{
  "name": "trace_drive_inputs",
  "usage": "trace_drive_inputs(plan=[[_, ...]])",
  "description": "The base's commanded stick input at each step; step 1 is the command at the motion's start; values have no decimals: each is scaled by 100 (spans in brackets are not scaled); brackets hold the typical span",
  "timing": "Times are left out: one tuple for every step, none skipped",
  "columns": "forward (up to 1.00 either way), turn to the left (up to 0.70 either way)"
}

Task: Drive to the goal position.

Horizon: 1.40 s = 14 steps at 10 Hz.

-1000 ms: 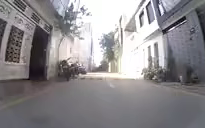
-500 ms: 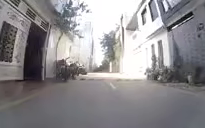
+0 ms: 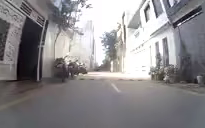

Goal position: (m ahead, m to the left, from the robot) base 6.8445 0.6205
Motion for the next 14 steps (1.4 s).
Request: trace_drive_inputs(plan=[[85,0],[85,0],[85,0],[85,0],[85,0],[85,0],[85,0],[85,0],[85,0],[85,0],[85,0],[85,0],[85,0],[85,0]])
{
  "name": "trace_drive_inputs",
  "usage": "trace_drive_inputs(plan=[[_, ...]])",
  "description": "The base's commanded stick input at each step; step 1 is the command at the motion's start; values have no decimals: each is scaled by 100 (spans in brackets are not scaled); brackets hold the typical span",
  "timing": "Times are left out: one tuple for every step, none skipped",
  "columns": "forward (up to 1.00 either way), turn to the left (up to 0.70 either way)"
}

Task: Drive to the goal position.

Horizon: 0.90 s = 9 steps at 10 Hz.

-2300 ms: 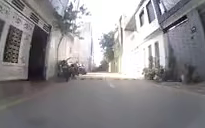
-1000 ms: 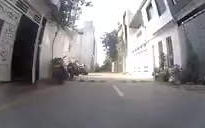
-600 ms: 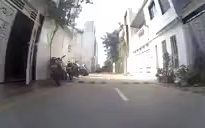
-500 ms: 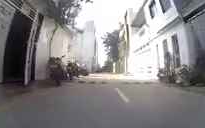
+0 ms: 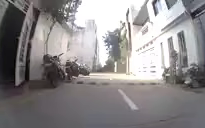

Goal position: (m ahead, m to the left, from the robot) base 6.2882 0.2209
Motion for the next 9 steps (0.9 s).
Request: trace_drive_inputs(plan=[[85,0],[85,0],[85,0],[85,0],[85,0],[85,0],[85,0],[85,0],[85,0]])
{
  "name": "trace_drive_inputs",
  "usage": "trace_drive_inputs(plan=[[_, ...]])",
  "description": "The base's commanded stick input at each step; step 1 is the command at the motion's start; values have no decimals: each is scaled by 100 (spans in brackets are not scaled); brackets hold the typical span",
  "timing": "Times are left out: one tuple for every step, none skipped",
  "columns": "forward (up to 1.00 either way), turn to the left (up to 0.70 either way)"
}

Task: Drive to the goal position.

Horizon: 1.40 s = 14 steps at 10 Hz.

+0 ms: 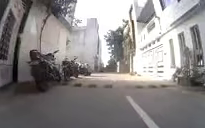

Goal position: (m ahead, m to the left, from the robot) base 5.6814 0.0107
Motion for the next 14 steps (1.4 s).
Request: trace_drive_inputs(plan=[[85,0],[85,0],[85,0],[85,0],[85,0],[85,0],[85,0],[85,0],[85,0],[85,0],[85,0],[85,0],[85,0],[85,0]])
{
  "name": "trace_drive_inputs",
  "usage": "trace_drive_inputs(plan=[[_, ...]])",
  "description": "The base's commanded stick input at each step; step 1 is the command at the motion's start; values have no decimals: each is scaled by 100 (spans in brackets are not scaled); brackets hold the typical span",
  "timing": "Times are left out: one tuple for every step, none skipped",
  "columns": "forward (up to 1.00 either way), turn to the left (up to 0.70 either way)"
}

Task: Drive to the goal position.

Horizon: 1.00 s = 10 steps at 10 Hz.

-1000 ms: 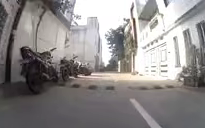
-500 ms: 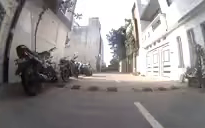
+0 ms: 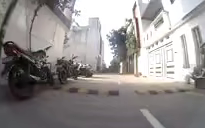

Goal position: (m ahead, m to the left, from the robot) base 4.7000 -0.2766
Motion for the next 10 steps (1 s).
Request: trace_drive_inputs(plan=[[85,0],[85,0],[85,0],[85,0],[85,0],[85,0],[85,0],[85,0],[85,-1],[85,-4]])
